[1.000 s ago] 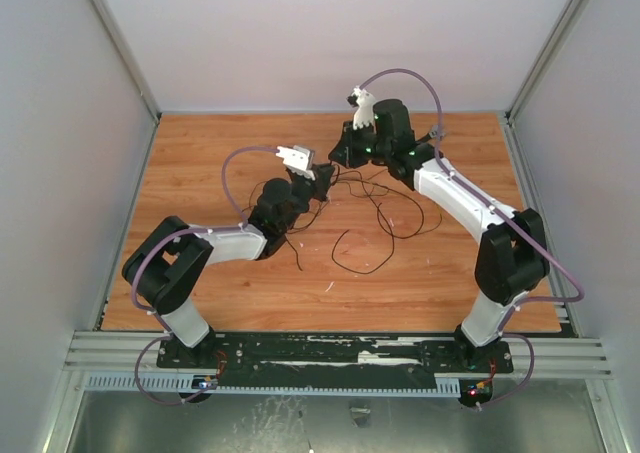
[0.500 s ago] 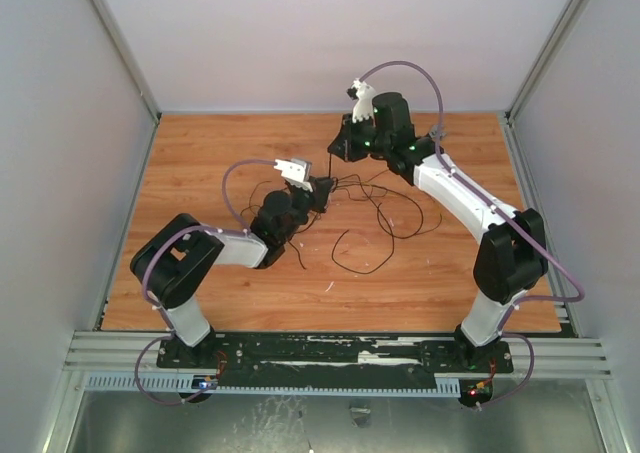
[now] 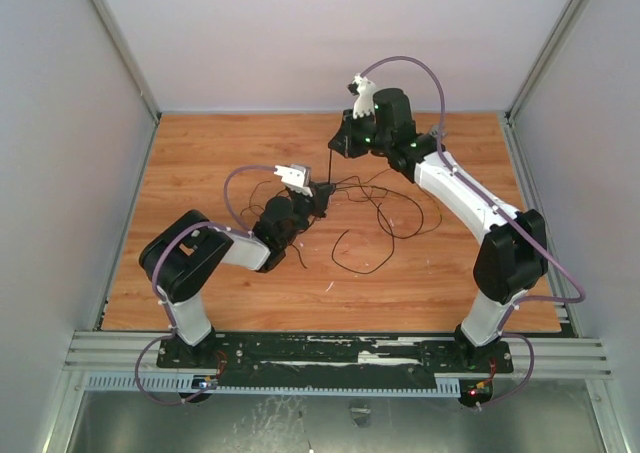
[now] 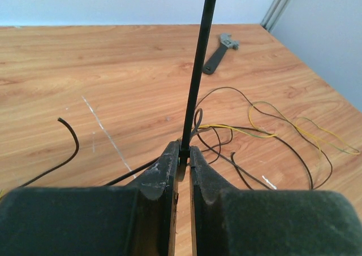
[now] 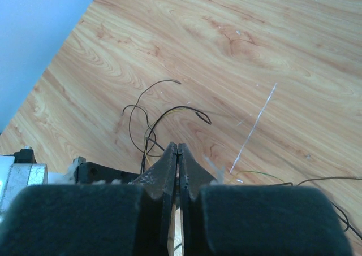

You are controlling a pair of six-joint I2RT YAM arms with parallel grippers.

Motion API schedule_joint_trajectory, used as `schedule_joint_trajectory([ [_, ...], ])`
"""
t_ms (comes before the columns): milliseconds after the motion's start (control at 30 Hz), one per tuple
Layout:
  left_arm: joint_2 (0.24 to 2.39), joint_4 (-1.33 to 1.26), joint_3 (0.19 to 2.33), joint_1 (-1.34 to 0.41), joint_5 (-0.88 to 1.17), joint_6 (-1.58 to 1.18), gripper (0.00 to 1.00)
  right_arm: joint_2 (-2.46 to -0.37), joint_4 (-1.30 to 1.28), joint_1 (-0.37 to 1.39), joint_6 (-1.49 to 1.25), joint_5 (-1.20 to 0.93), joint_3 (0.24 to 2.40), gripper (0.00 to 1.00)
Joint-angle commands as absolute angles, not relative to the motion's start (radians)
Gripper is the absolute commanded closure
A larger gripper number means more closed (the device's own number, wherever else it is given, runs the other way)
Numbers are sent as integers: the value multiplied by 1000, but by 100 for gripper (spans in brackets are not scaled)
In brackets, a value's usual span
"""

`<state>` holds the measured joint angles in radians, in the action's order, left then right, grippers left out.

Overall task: Zip-tie the wires
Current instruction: Tie the cable at the center of the board.

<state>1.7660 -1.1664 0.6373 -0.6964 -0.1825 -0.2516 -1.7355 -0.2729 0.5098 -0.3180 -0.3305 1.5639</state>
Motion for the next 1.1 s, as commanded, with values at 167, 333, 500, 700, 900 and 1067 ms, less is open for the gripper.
schedule_joint_trajectory([
  [167, 1812, -1130, 607, -704, -196, -261, 100, -1695, -197, 504, -315, -295, 1634, 100],
  [333, 1820, -1131, 609, -704, -198, -262, 100, -1668, -181, 502, -319, -283, 1624, 100],
  [500, 1823, -1132, 610, -704, -198, -259, 100, -1641, -182, 501, -319, -277, 1633, 100],
  [700, 1828, -1131, 607, -704, -199, -256, 100, -1613, -184, 501, -319, -271, 1632, 100],
  [900, 1830, -1129, 610, -704, -199, -255, 100, -1590, -180, 498, -320, -266, 1629, 100],
  [1067, 1831, -1125, 613, -704, -199, -256, 100, -1581, -182, 497, -318, -266, 1629, 100],
])
